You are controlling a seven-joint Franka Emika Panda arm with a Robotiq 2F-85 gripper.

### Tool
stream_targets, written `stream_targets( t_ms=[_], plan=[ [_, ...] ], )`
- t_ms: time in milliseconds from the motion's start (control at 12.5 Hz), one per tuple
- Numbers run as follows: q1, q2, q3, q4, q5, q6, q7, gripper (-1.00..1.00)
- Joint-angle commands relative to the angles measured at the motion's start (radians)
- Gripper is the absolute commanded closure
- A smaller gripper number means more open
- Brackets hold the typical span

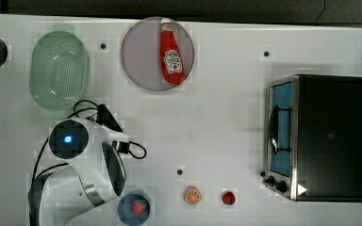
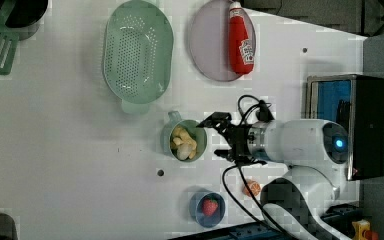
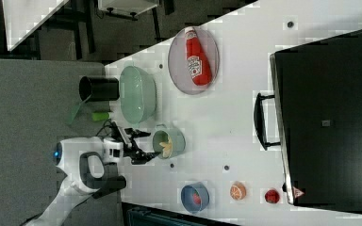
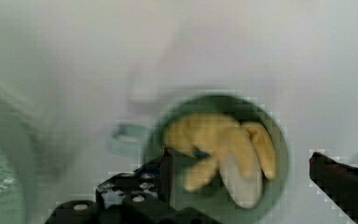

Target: Pick Banana and place it in mug.

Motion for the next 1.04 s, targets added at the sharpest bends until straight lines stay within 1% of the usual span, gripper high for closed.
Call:
stream_targets(
  t_ms=[80,320,480,800,1040],
  plan=[
    [-0.012,-0.138,0.003,0.049,0.021,-0.102,0.052,-1.00],
    [-0.023,-0.276,-0.066,0.126,0.022,-0.347,0.020,-1.00],
    [-0.027,-0.333,-0.146,0.199,0.022,-0.490,-0.116,-1.00],
    [-0.033,-0.373,-0.333,0.356,0.019,-0.688,-0.285,-1.00],
    [-0.036,-0.371,-0.456,0.445,0.008,-0.762,-0.396,-1.00]
  ],
)
